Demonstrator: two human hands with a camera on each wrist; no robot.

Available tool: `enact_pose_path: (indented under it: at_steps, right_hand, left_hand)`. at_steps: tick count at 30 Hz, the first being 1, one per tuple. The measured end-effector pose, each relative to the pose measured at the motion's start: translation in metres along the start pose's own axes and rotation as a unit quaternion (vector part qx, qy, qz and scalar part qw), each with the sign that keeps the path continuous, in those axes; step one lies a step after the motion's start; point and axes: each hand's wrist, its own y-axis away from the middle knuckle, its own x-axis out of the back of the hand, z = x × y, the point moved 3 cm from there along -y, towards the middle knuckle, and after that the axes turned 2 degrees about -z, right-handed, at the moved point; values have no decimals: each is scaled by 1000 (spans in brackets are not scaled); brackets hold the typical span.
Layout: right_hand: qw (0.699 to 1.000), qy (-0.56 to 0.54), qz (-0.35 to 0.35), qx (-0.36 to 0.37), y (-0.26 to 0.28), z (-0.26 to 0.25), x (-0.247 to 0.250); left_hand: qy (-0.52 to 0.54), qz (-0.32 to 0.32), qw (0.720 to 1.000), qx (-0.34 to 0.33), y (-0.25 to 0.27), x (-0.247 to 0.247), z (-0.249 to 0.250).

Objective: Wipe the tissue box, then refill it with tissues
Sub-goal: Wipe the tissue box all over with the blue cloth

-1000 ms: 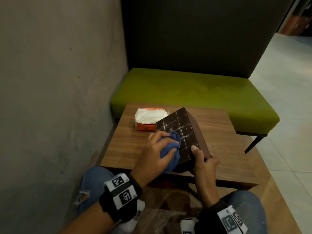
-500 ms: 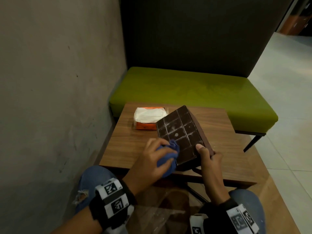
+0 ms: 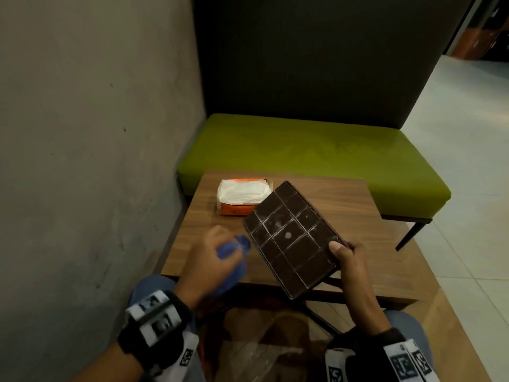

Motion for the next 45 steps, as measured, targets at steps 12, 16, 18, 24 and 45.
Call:
enact_pose_path:
  at_steps: [12,16,18,24,45]
  right_hand:
    - [994,58,-94,-25,-14,-11,0]
    - [995,-39,-92,-27,-12,-3,1]
    - [992,-68,-100,-41,-6,5,-5]
    - [989,-122,-46,-70,-8,20,-15]
    - [993,-60,94,-26,-12,30,-7]
  left_hand:
    - [362,-68,904,217,1,-14,32]
    - [432,-57,868,240,-3,-25,30]
    - [453,-71,852,254,-1,-33,24]
    - [457,-110,843,263,0,-53,16]
    - [-102,1,985,-142,-4,-51,17]
